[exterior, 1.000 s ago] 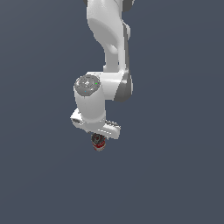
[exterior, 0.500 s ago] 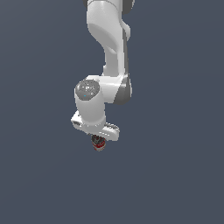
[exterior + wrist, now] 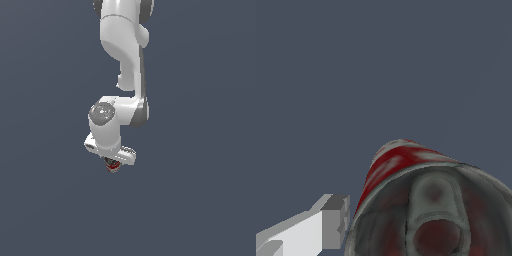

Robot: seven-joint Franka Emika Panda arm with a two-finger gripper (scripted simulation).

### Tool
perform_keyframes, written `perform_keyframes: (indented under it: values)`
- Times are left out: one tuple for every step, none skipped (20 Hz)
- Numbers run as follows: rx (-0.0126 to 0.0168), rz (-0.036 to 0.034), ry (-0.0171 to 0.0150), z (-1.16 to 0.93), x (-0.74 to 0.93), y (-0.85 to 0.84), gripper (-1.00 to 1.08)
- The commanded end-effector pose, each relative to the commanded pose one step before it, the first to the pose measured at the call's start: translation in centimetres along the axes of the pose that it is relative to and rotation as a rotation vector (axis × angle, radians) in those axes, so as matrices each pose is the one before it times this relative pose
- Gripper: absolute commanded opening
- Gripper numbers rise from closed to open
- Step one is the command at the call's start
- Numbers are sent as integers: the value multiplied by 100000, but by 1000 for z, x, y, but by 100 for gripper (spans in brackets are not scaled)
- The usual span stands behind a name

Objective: Pick up the object and move it to a goal position.

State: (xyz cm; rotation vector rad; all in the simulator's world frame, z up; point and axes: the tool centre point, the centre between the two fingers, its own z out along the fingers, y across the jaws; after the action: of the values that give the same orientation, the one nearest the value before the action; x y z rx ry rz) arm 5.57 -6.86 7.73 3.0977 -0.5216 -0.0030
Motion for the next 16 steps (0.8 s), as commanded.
perform_keyframes:
  values:
    - [50, 12, 183, -7, 120, -26, 100]
    - [0, 0, 0, 0, 0, 0, -100]
    - [0, 0, 0, 0, 0, 0, -100]
    - [0, 0, 0, 0, 0, 0, -100]
    - [0, 0, 0, 0, 0, 0, -100]
    - [0, 0, 0, 0, 0, 0, -100]
    - [0, 0, 0, 0, 0, 0, -100]
    - [0, 0, 0, 0, 0, 0, -100]
    - [0, 0, 0, 0, 0, 0, -100]
    - [0, 0, 0, 0, 0, 0, -100]
    - [0, 0, 0, 0, 0, 0, -100]
    - [2, -40, -164, 32, -64, -32, -100]
    - [0, 0, 0, -8, -19, -24, -100]
    - [0, 0, 0, -24, -57, -72, -100]
    - [0, 0, 0, -41, -95, -121, -100]
    - [0, 0, 0, -57, -134, -170, -100]
